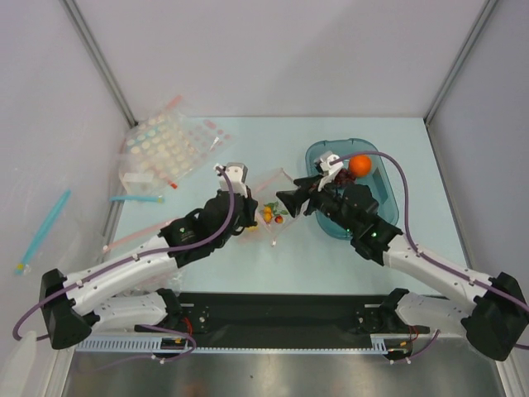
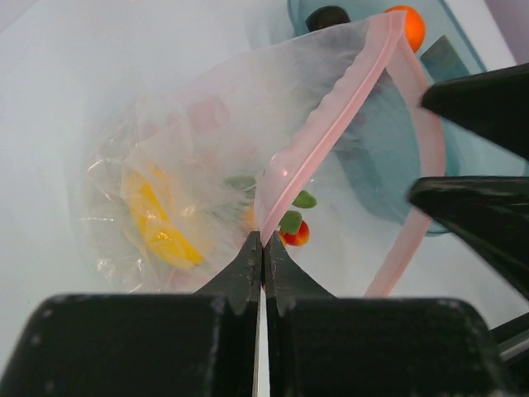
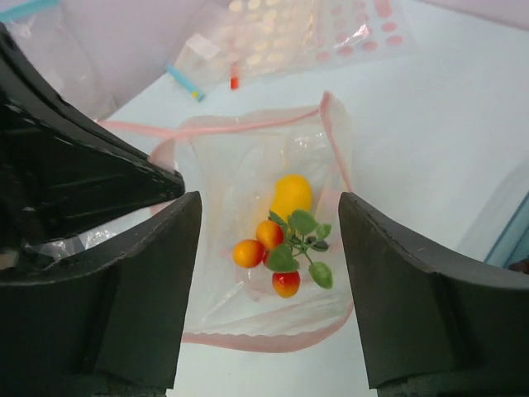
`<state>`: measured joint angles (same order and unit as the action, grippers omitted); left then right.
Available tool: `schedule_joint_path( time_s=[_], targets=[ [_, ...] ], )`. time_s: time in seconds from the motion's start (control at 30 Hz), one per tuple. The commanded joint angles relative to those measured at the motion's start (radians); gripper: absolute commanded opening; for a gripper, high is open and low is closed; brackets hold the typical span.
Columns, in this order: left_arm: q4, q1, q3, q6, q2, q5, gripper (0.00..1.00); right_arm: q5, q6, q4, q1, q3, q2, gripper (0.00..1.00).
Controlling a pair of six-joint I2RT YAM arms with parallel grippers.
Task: Place the food in the zip-top bag and seal the zipper
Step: Place the fake fruit in the zipper food storage bag.
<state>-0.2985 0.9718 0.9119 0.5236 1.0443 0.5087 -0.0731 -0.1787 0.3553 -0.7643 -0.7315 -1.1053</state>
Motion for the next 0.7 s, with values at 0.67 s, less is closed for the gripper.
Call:
schedule_joint_path(
  time_s=[0.67],
  targets=[
    [-0.016, -0.019, 0.036, 0.029, 0.043, 0.048, 0.0, 0.038, -0.507, -0.139, 0.572, 0.015, -0.179, 0.94]
  ],
)
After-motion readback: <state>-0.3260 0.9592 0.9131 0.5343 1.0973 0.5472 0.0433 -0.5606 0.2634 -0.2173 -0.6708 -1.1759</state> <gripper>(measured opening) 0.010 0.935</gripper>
